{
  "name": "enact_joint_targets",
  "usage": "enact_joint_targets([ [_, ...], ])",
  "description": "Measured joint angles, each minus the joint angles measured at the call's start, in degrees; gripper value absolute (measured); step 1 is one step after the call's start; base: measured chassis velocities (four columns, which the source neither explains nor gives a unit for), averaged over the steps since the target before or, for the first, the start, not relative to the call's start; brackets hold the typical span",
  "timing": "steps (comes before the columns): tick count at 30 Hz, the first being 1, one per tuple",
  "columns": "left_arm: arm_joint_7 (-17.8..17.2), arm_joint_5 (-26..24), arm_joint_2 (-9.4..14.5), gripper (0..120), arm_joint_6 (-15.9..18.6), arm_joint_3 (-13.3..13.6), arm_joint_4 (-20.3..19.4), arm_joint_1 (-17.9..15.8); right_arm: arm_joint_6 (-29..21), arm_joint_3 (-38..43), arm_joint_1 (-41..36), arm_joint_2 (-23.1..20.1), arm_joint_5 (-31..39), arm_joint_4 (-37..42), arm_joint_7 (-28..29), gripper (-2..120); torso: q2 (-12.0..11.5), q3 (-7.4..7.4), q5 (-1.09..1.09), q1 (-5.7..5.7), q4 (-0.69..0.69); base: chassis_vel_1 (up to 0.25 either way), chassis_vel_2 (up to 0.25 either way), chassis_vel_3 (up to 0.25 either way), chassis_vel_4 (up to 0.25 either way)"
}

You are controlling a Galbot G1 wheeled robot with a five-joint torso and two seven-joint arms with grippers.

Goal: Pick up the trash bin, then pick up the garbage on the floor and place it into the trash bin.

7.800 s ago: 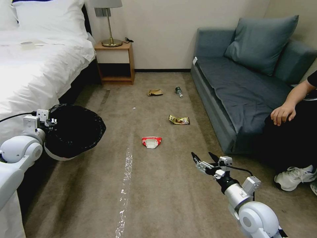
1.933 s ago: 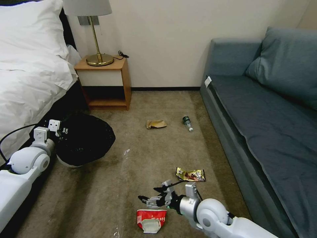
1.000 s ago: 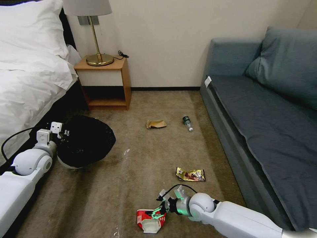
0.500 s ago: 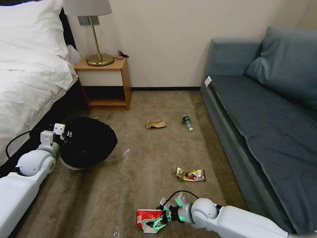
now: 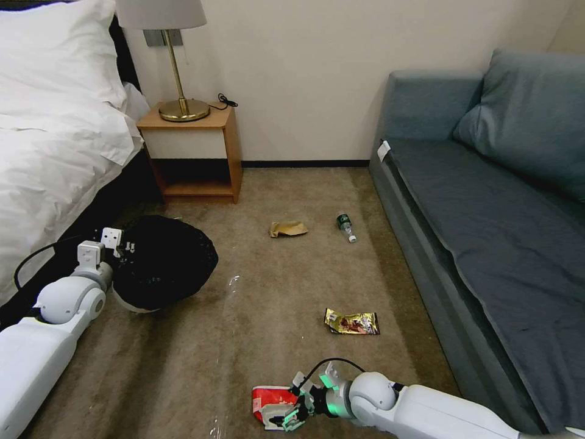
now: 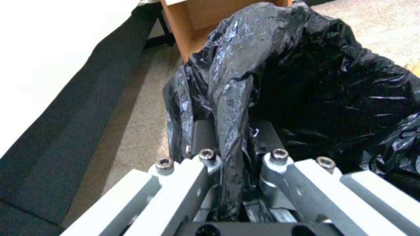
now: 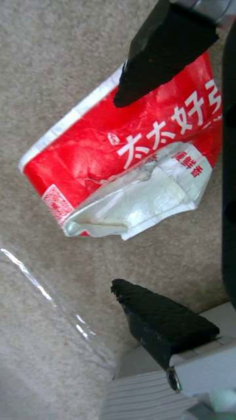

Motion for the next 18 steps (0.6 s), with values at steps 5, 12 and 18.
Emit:
enact_joint_targets([
  [5, 0.7, 0.6, -0.7, 5, -0.5, 0.8, 1.5, -1.4, 0.2, -0.3, 0.1, 0.5, -0.3, -1.3, -0.6, 87, 0.0, 0.00, 0.00, 0.00, 0.00, 0.000, 0.000, 0.000, 0.000],
  [12, 0.7, 0.8, -1.8, 5, -0.5, 2.1, 2.5, -3.1, 0.5, -0.2, -0.3, 0.6, -1.2, -2.4, -1.4, 64, 0.0, 0.00, 0.00, 0.00, -0.01, 0.000, 0.000, 0.000, 0.000],
  [18, 0.8, 1.1, -2.7, 5, -0.6, 3.2, 3.2, -4.2, 1.1, 0.5, -0.4, 0.6, -1.3, -2.5, -1.8, 37, 0.0, 0.00, 0.00, 0.00, 0.00, 0.000, 0.000, 0.000, 0.000],
])
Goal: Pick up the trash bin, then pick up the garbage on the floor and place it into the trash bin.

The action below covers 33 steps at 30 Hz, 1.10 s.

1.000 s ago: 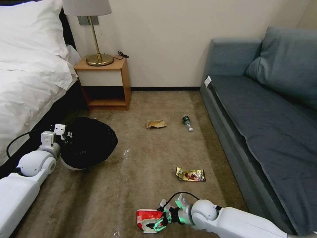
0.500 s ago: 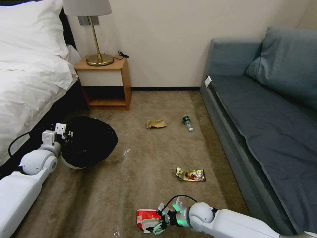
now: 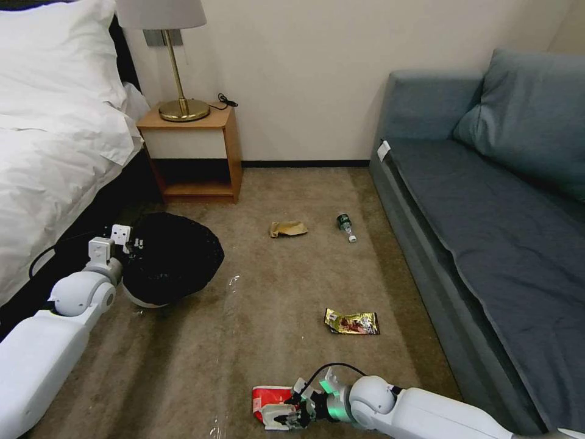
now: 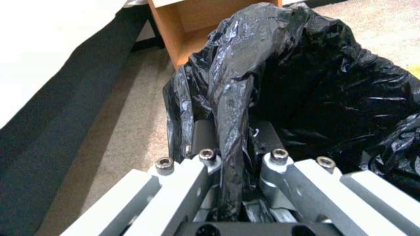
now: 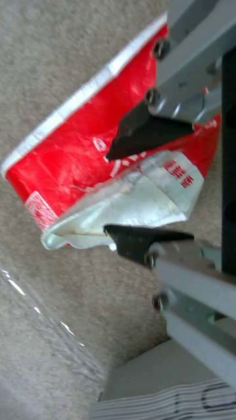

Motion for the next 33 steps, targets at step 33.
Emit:
enact_joint_targets([
  [33, 0.0, 0.4, -4.6, 5, -0.6, 7.1, 3.3, -6.6, 1.4, 14.8, 0.5, -0.8, 3.9, 1.3, -2.1, 0, 0.0, 0.00, -0.01, 0.00, 0.00, 0.000, 0.000, 0.000, 0.000],
])
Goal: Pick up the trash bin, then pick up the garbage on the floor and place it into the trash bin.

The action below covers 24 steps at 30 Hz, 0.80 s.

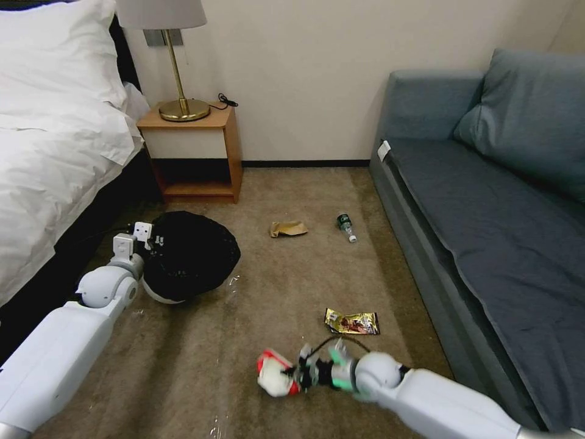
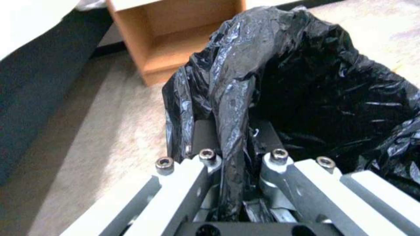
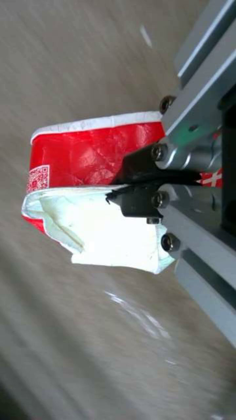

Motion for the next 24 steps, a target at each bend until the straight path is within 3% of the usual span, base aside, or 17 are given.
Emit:
enact_joint_targets([
  [5, -0.2, -0.2, -1.6, 5, -0.1, 2.1, 0.9, -2.5, 0.3, 6.0, 2.1, 1.4, 1.1, -1.0, -1.5, 0, 0.0, 0.00, 0.01, 0.00, -0.04, 0.000, 0.000, 0.000, 0.000],
  [12, -0.4, 0.0, -4.4, 5, -0.6, 5.3, 3.9, -5.8, -0.1, 13.6, 9.9, 7.3, 4.8, -4.8, -3.3, 0, 0.0, 0.01, 0.01, 0.00, 0.03, 0.000, 0.000, 0.000, 0.000],
  [22, 0.8, 0.4, -6.3, 5, -1.2, 7.6, 7.0, -8.8, -0.6, 16.3, 14.8, 10.0, 6.1, -6.0, -5.0, 0, 0.0, 0.00, 0.00, 0.00, -0.04, 0.000, 0.000, 0.000, 0.000],
  [24, 0.9, 0.4, -6.9, 5, -1.3, 7.8, 7.6, -9.5, -0.6, 16.3, 16.0, 12.8, 6.1, -7.0, -5.9, 0, 0.0, 0.00, 0.01, 0.00, 0.00, 0.000, 0.000, 0.000, 0.000],
])
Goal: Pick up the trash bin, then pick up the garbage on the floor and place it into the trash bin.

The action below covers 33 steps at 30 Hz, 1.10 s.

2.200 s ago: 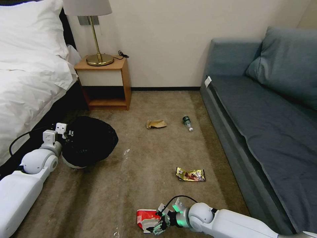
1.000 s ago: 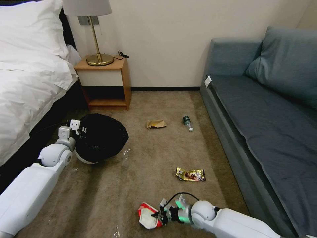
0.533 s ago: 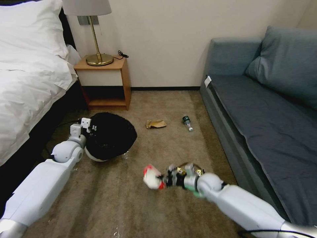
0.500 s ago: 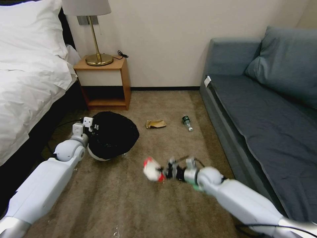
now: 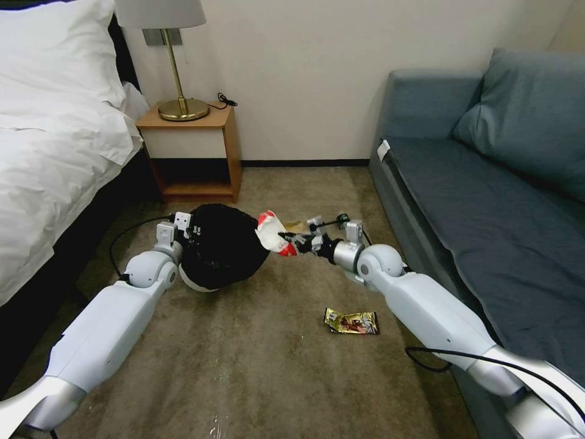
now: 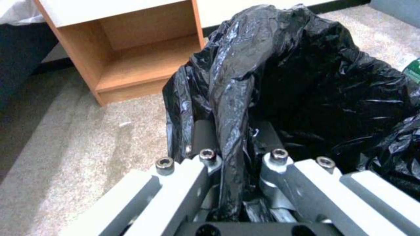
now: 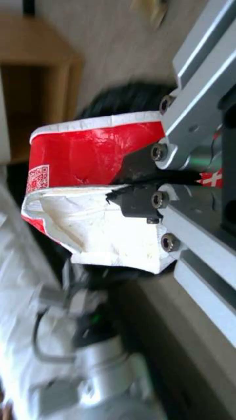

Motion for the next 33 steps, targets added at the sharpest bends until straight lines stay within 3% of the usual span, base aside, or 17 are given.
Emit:
enact_joint_targets([
  [6, 0.0, 0.0, -0.9, 5, 0.0, 0.5, 0.7, -0.8, 1.5, -1.1, 2.8, 4.8, -1.1, -3.7, -1.7, 0, 0.0, 0.00, -0.01, 0.00, 0.03, 0.000, 0.000, 0.000, 0.000],
  [11, -0.3, -0.1, -2.0, 5, 0.0, 1.9, 1.3, -2.2, 3.7, -2.3, 6.0, 9.3, -2.6, -10.4, -3.2, 0, 0.0, 0.00, -0.02, 0.00, -0.02, 0.000, 0.000, 0.000, 0.000],
  [20, -0.8, -0.4, -2.4, 5, 0.0, 2.4, 1.7, -3.1, 7.7, -3.0, 7.1, 12.6, -7.3, -18.1, -4.9, 3, 0.0, 0.00, 0.00, 0.00, 0.00, 0.000, 0.000, 0.000, 0.000],
  [33, -0.8, 0.3, -3.2, 5, -0.1, 2.3, 2.4, -2.6, 8.7, -3.6, 6.0, 12.3, -8.2, -19.3, -4.5, 49, 0.0, 0.00, 0.00, 0.00, 0.00, 0.000, 0.000, 0.000, 0.000],
])
